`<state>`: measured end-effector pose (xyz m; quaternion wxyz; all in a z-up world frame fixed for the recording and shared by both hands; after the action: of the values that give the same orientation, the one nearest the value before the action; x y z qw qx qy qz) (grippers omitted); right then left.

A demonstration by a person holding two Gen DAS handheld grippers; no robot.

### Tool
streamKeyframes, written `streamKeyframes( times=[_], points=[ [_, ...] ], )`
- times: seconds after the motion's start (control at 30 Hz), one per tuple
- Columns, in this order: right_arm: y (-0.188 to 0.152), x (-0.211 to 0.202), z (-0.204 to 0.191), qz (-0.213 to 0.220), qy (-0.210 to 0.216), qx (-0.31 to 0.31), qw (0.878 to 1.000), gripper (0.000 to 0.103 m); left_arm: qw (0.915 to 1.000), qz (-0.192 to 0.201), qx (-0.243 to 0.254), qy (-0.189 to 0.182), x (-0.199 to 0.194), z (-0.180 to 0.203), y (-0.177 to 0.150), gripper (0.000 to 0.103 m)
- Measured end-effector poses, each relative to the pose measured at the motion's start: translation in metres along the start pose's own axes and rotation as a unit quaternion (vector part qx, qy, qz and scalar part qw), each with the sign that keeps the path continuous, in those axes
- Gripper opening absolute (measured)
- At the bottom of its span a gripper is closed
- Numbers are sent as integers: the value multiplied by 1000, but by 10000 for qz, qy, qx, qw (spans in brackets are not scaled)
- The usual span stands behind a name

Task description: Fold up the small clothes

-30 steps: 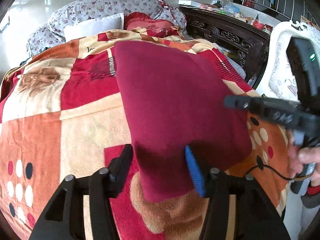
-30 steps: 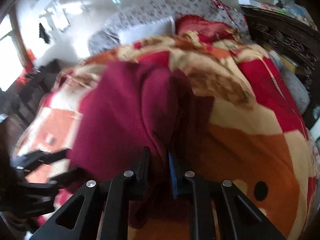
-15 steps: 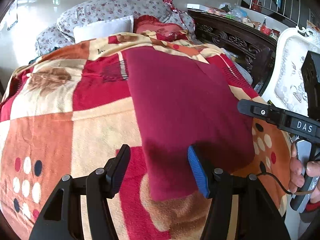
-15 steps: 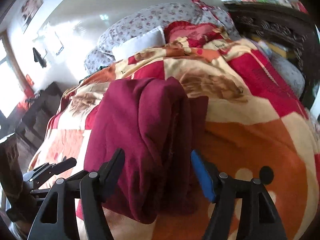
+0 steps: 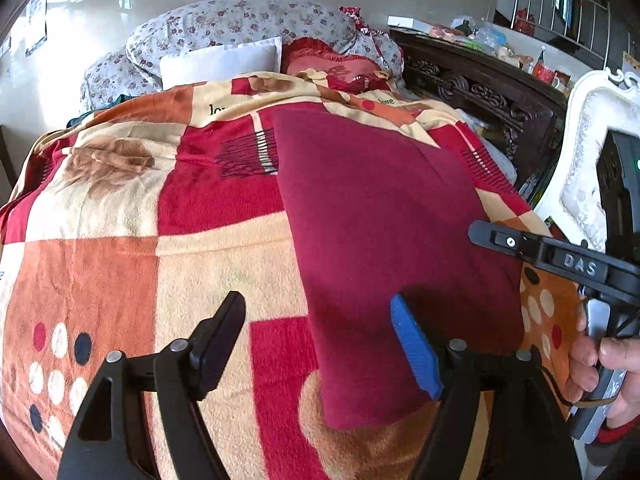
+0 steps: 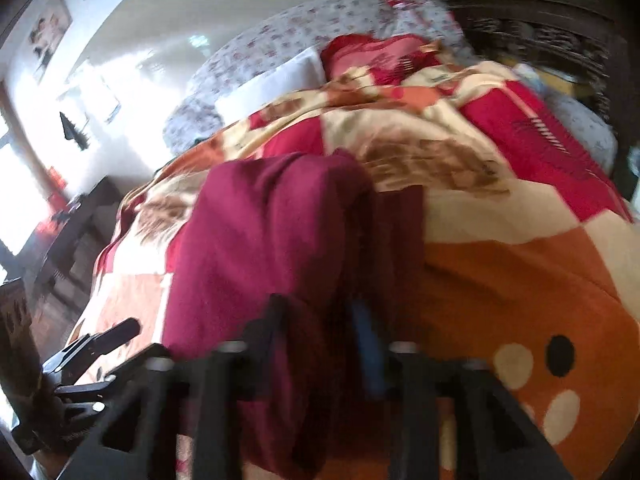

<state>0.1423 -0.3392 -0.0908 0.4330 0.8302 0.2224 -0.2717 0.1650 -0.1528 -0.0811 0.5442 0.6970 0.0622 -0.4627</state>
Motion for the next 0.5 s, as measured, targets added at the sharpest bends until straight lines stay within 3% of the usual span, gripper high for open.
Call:
streamKeyframes(
  times=[0.13, 0.23, 0.37, 0.47, 0.5],
  points=[
    [0, 8, 14, -160, 272, 331, 9990, 81, 9983, 116, -452, -354, 9, -9, 4, 83],
    [-2, 20, 20, -262, 351, 427, 9981, 90, 9944, 137, -797, -687, 22, -10, 5, 86],
    [-9, 43, 24, -515, 772, 793, 9925, 95, 9909, 166, -953, -939, 37, -8, 5, 95],
    [-16, 55, 23, -715, 1279, 1122, 9828, 94, 9877, 120, -1029, -1170, 51, -2, 5, 100],
    [-16, 55, 21, -713, 1357, 1138, 9816, 86, 9867, 80, -1059, -1234, 55, -1, 4, 100]
  ],
)
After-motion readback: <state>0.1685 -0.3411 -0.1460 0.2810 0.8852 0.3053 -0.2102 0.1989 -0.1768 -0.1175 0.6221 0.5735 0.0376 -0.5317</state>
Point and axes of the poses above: each gripper's, at about its wrist camera, not at the fingertips, and x roughly the way its jaws point, z to its right, y to its top, the point moved 10 cm from there along x, roughly the way its jaws point, and after that the axes turned 7 degrees about x, right-handed, at the moved point
